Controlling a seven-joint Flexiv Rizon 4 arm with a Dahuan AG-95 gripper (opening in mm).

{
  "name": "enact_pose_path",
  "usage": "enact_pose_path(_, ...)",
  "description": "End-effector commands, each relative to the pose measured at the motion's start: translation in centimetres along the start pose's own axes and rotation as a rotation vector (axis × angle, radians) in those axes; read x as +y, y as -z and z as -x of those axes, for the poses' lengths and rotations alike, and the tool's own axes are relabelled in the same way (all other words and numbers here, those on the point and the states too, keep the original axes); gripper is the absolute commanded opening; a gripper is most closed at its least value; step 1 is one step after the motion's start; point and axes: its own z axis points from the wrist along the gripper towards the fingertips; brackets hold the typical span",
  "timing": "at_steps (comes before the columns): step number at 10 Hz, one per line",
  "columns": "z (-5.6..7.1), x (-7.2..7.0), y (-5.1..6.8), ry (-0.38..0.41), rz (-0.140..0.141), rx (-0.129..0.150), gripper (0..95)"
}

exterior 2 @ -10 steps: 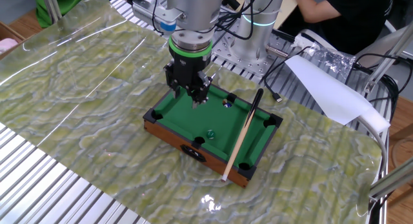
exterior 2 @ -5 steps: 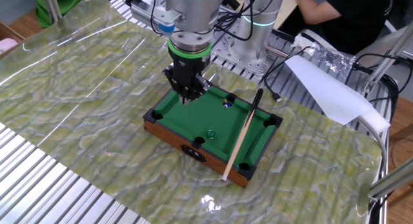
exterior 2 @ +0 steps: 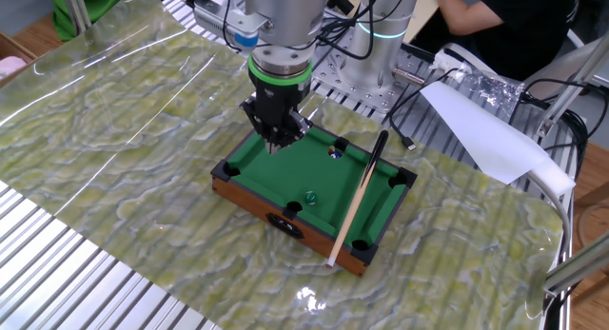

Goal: Hit the pool ball

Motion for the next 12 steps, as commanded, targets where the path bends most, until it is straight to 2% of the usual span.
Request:
enact_pose_path(1,-0.2,0.4,0.2,-0.006,0.000,0.001,0.0)
enact_pose_path(4,-1.2,2.3,1.2,-0.032,-0.002,0.004,0.0)
enact_pose_path(5,-1.6,2.9,1.5,-0.037,-0.002,0.014,0.0)
enact_pose_path(7,-3.0,4.4,2.2,-0.067,-0.002,0.023,0.0)
enact_pose_path(10,-5.6,5.7,2.5,-0.095,-0.003,0.021,0.0)
enact_pose_path(12,-6.8,6.6,2.9,-0.112,-0.003,0.023,0.0)
